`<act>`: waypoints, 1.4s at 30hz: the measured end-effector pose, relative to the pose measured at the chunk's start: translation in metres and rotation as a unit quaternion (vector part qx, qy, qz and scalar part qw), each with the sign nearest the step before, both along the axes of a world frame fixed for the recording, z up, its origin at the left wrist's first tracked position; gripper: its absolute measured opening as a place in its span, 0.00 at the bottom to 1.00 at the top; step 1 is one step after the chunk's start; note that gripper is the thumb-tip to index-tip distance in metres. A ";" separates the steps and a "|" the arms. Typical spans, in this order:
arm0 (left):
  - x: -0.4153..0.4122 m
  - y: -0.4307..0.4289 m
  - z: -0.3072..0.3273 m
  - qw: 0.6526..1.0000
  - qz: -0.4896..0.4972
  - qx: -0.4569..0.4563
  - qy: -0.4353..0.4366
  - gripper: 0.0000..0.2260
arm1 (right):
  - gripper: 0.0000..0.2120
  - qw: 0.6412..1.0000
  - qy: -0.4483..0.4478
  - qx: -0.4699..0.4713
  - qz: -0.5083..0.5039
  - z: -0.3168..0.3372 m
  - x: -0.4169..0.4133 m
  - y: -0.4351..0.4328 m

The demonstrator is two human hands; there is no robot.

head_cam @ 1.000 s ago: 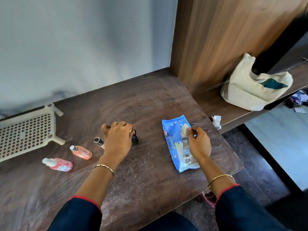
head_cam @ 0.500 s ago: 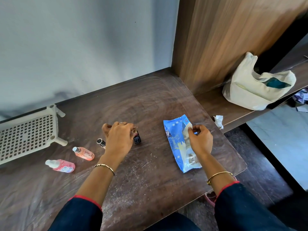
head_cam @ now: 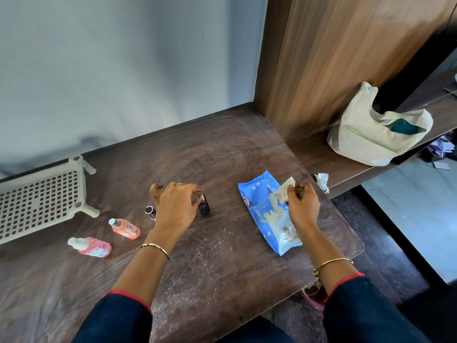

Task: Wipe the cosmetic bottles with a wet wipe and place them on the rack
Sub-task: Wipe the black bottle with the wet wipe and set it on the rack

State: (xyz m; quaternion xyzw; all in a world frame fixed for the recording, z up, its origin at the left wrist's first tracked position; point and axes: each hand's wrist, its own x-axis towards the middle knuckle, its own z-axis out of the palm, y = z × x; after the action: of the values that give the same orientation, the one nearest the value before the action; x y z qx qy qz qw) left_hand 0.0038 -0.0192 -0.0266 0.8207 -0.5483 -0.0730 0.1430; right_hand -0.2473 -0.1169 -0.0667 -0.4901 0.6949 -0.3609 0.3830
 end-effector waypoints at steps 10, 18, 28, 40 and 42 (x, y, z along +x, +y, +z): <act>0.000 -0.002 -0.003 0.999 -0.016 0.010 -0.027 0.07 | 0.05 0.990 -0.136 0.008 -0.034 0.013 0.003 -0.005; -0.002 -0.002 0.009 0.998 -0.017 -0.010 -0.051 0.06 | 0.09 0.981 -0.162 -0.065 0.087 0.041 0.041 0.005; 0.013 0.011 0.049 0.911 0.062 -0.103 0.395 0.06 | 0.11 0.927 -0.101 -0.213 0.293 0.064 0.098 0.036; 0.021 0.028 0.067 0.809 0.101 -0.177 0.551 0.06 | 0.12 0.701 0.188 -0.455 0.517 0.080 0.110 0.058; 0.028 0.031 0.070 0.799 0.106 -0.186 0.562 0.05 | 0.15 0.683 0.210 -0.454 0.532 0.076 0.100 0.065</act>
State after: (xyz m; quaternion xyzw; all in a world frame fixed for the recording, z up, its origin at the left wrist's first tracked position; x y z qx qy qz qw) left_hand 0.0316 0.0121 0.0430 0.6462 -0.2836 -0.4028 0.5829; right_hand -0.1478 -0.0520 0.0098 -0.9543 0.1305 -0.2550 0.0857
